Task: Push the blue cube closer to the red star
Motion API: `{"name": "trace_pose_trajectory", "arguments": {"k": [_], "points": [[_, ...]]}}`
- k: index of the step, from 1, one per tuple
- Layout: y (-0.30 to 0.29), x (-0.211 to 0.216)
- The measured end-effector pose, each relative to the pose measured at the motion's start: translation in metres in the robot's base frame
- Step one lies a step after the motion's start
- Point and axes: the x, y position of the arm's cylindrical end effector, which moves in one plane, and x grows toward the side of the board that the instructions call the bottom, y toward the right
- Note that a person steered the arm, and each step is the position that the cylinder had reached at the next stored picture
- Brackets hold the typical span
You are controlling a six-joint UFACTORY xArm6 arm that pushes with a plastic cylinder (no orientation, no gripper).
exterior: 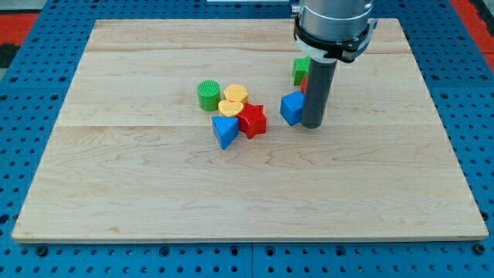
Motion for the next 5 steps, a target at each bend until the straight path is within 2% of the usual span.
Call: {"name": "trace_pose_trajectory", "arguments": {"k": [3, 5], "points": [[0.045, -0.014], [0.046, -0.016]]}}
